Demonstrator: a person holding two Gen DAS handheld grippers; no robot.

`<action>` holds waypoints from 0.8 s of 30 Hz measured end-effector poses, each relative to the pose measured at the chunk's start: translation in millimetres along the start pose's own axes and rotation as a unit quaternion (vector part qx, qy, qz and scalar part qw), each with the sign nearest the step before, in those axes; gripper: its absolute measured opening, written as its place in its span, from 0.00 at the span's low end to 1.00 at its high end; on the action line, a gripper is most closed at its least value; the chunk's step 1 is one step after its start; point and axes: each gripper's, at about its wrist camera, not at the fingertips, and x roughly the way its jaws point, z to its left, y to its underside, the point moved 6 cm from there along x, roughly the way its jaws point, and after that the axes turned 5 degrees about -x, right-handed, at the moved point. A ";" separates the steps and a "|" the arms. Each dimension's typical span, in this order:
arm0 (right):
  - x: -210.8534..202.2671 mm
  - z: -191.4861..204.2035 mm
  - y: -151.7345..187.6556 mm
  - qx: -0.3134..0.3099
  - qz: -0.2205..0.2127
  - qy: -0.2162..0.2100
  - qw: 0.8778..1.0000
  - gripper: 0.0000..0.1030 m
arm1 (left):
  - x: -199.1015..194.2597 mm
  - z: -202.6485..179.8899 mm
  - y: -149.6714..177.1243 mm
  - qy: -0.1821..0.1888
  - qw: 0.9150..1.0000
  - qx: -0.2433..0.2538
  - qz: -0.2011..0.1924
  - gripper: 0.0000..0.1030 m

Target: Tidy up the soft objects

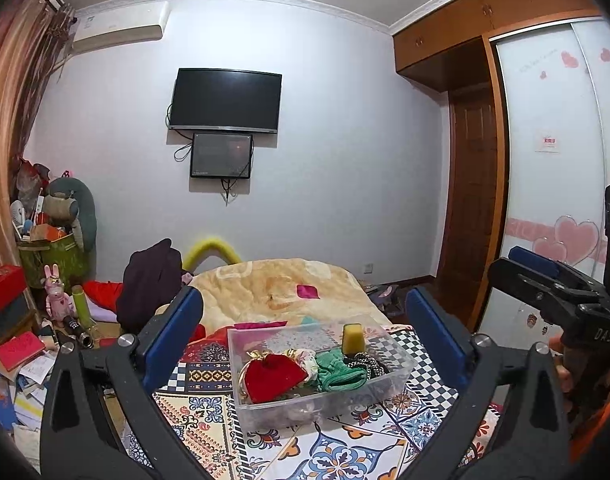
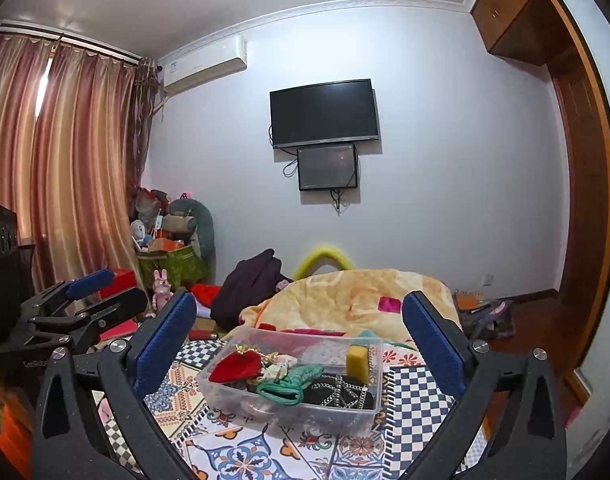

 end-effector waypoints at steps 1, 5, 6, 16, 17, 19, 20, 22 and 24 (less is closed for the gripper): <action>0.4 -0.4 0.0 0.002 0.001 -0.002 1.000 1.00 | -0.3 -0.2 0.1 -0.001 1.000 0.001 0.000 1.00; 1.1 -1.3 0.8 0.005 0.004 -0.002 1.000 1.00 | -0.9 -1.0 0.7 -0.002 1.000 0.003 0.000 1.00; 1.5 -1.5 0.9 0.006 0.005 -0.003 1.000 1.00 | -0.9 -1.1 0.9 -0.002 1.000 0.003 0.000 1.00; 1.7 -0.4 0.1 0.005 0.008 -0.004 1.000 1.00 | -1.0 -3.1 2.6 -0.005 1.000 0.007 0.001 1.00; 1.8 -0.4 0.2 0.005 0.008 -0.005 1.000 1.00 | -1.6 -3.2 2.3 -0.005 1.000 0.008 0.000 1.00; 0.8 -0.5 0.6 0.006 0.009 -0.005 1.000 1.00 | -2.4 -3.8 2.0 -0.005 1.000 0.009 -0.001 1.00; 0.7 -0.7 0.9 0.006 0.008 -0.005 1.000 1.00 | -2.4 -4.4 1.8 -0.005 1.000 0.010 -0.001 1.00; 0.8 -0.8 0.4 0.006 0.008 -0.005 1.000 1.00 | -2.4 -4.6 2.0 -0.005 1.000 0.010 -0.001 1.00; 1.0 -0.8 0.3 0.006 0.008 -0.005 1.000 1.00 | -2.5 -4.6 2.1 -0.006 1.000 0.010 -0.001 1.00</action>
